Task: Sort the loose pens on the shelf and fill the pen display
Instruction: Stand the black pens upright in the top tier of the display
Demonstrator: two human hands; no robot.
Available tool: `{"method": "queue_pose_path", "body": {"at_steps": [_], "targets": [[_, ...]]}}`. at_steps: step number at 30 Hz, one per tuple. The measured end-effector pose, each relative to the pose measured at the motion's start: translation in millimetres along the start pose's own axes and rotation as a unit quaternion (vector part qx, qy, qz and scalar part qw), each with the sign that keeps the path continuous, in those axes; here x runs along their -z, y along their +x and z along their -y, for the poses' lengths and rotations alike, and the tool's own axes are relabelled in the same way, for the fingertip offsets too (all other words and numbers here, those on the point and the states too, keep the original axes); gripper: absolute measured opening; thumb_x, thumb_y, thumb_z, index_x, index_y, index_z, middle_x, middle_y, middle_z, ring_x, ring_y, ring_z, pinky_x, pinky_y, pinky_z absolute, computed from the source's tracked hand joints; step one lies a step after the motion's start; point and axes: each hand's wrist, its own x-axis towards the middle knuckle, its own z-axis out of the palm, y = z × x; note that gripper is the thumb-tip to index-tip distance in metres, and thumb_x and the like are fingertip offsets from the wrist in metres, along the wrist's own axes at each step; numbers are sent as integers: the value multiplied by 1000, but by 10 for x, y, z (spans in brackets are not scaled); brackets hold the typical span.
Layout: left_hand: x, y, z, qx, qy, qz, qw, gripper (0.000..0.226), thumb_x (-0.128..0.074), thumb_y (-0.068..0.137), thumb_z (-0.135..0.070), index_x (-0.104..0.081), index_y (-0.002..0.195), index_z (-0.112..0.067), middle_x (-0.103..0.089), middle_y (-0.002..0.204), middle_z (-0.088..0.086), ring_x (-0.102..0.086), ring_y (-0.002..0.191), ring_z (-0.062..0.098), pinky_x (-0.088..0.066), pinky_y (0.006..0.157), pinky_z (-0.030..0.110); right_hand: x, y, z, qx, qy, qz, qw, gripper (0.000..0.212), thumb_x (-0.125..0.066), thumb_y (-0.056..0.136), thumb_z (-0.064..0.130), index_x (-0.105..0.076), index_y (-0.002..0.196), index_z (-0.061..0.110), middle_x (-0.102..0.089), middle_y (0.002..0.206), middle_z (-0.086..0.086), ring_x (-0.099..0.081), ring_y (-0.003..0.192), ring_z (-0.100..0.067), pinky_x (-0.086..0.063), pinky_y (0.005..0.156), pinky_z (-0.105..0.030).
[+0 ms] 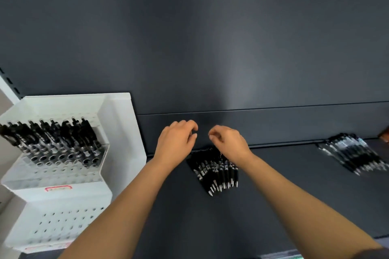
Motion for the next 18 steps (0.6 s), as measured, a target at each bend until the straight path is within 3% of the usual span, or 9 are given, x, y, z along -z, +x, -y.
{"method": "queue_pose_path", "body": {"at_steps": [7, 13, 18], "targets": [[-511, 19, -20, 111, 14, 92, 989, 20, -51, 92, -25, -56, 111, -21, -60, 97, -3, -54, 97, 19, -45, 83, 33, -105, 145, -470, -19, -16, 103, 994, 18, -52, 94, 25, -63, 108, 20, -66, 103, 0, -62, 95, -21, -52, 79, -36], [-848, -62, 42, 214, -1, 202, 956, 32, -54, 90, -25, -50, 121, -20, -54, 114, 5, -55, 108, 25, -48, 90, 41, -329, 280, -596, -67, -33, 109, 991, 20, -56, 91, 27, -63, 103, 12, -65, 103, -10, -62, 93, -30, -53, 74, -37], [-1083, -47, 65, 271, -11, 240, 932, 45, -55, 89, -25, -40, 132, -20, -41, 127, 9, -51, 115, 31, -46, 94, 44, -500, 389, -500, -102, -76, 125, 984, 41, -61, 88, 40, -52, 113, 9, -56, 115, -12, -60, 103, -34, -47, 74, -37]]}}
